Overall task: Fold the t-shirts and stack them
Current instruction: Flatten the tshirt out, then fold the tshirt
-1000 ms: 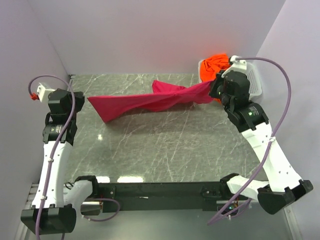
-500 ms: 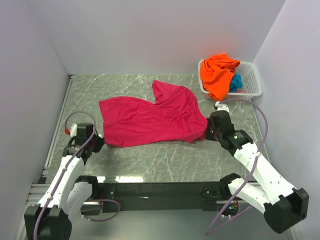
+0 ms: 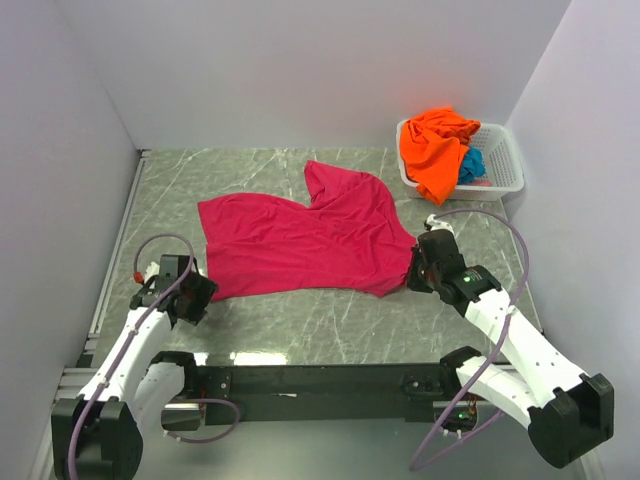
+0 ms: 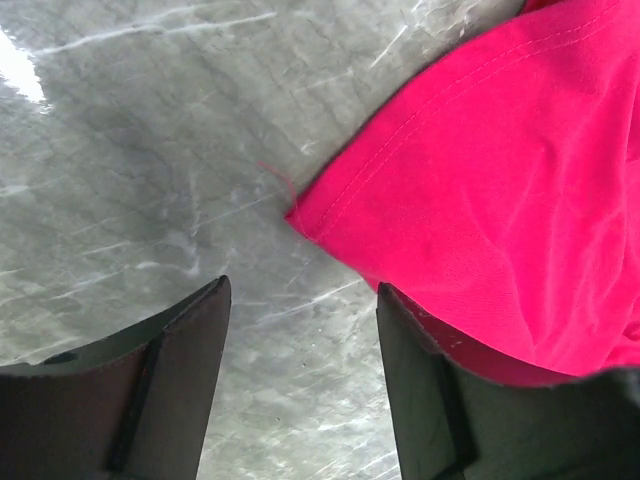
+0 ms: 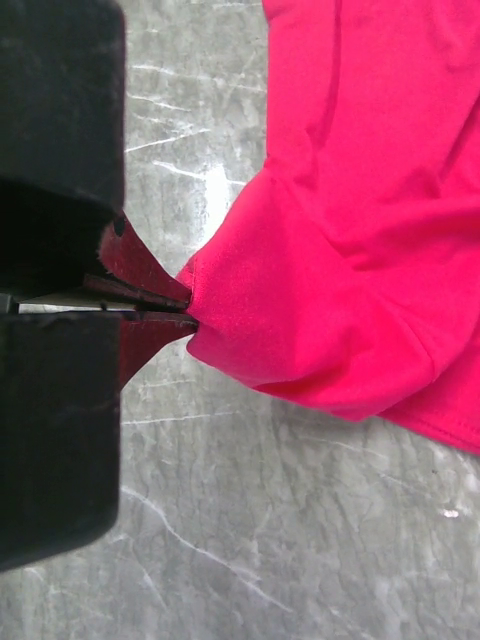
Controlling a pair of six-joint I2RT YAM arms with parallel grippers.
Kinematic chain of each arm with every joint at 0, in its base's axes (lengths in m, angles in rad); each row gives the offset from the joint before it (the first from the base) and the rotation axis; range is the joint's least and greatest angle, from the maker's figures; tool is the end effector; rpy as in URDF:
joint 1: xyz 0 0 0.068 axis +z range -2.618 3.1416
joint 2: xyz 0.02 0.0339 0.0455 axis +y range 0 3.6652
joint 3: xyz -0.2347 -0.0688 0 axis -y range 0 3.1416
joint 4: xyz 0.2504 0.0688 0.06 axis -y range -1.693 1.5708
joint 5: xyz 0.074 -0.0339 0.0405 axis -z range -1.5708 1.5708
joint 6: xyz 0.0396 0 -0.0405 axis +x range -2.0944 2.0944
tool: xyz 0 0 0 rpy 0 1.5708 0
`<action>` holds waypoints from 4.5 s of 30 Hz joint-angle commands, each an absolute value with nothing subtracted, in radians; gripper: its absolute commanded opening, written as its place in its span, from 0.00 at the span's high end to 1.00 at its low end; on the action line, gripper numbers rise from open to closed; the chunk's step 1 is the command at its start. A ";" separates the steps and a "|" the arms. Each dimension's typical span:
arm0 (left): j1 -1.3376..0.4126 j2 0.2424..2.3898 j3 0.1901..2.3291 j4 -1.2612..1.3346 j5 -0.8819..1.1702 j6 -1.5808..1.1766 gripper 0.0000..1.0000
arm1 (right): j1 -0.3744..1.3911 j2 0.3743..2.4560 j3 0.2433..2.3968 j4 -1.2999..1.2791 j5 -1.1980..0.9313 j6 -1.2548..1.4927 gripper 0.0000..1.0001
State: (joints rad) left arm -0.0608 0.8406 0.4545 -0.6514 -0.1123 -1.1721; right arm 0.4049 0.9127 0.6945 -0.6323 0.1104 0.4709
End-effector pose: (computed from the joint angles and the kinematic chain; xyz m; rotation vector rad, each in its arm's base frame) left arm 0.1756 -0.0062 0.1520 -1.4204 2.2112 -0.2945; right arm 0.1935 0.0782 0.2184 0.1308 2.4285 0.2666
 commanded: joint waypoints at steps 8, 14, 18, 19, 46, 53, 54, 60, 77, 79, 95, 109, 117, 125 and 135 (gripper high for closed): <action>-0.074 0.923 0.448 -0.532 -0.138 -1.169 0.37 | 0.400 0.923 0.692 -0.574 0.092 0.476 1.00; -0.074 1.061 0.459 -0.473 -0.166 -1.160 0.43 | 0.400 0.927 0.693 -0.572 0.103 0.476 1.00; -0.075 1.132 0.459 -0.417 -0.134 -1.147 0.55 | 0.400 0.927 0.695 -0.572 0.103 0.474 1.00; -0.077 1.141 0.460 -0.410 -0.129 -1.143 0.61 | 0.400 0.927 0.695 -0.569 0.104 0.472 1.00; -0.170 1.022 0.960 -0.423 -0.482 -1.091 0.99 | 0.397 0.943 1.087 -0.511 0.340 0.394 1.00; -0.183 0.979 1.205 -0.393 -0.537 -0.983 0.99 | 0.391 0.996 1.420 -0.538 0.414 0.255 1.00; -0.183 0.970 1.224 -0.385 -0.538 -0.974 0.99 | 0.391 0.996 1.487 -0.548 0.405 0.241 1.00; -0.187 0.901 1.374 -0.331 -0.532 -0.885 0.99 | 0.391 0.986 1.730 -0.616 0.325 0.143 1.00; -0.187 0.839 1.592 -0.235 -0.402 -0.715 0.99 | 0.391 0.931 2.011 -0.718 -0.016 -0.024 1.00; -0.187 0.882 1.583 -0.232 -0.419 -0.713 0.99 | 0.393 0.980 2.014 -0.719 0.044 -0.037 1.00; -0.132 1.538 1.289 -0.034 -0.525 -0.749 0.99 | 0.295 1.632 1.652 -0.523 0.131 0.032 1.00; -0.074 2.062 1.563 -0.109 -0.471 -0.738 0.99 | 0.295 2.189 1.985 -0.606 0.043 0.132 1.00; -0.055 1.956 1.454 -0.115 -0.492 -0.779 0.99 | 0.304 2.047 1.800 -0.604 0.026 0.225 1.00; -0.055 1.846 1.329 -0.120 -0.522 -0.813 0.99 | 0.340 1.835 1.482 -0.555 0.006 0.291 1.00; -0.043 1.737 1.198 -0.195 -0.575 -0.914 0.99 | 0.419 1.628 1.272 -0.574 0.069 0.392 1.00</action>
State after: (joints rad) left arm -0.0540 1.7954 1.2179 -0.1665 -0.5293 -0.8669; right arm 0.3931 1.7020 1.3064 -0.5865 0.0280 0.3309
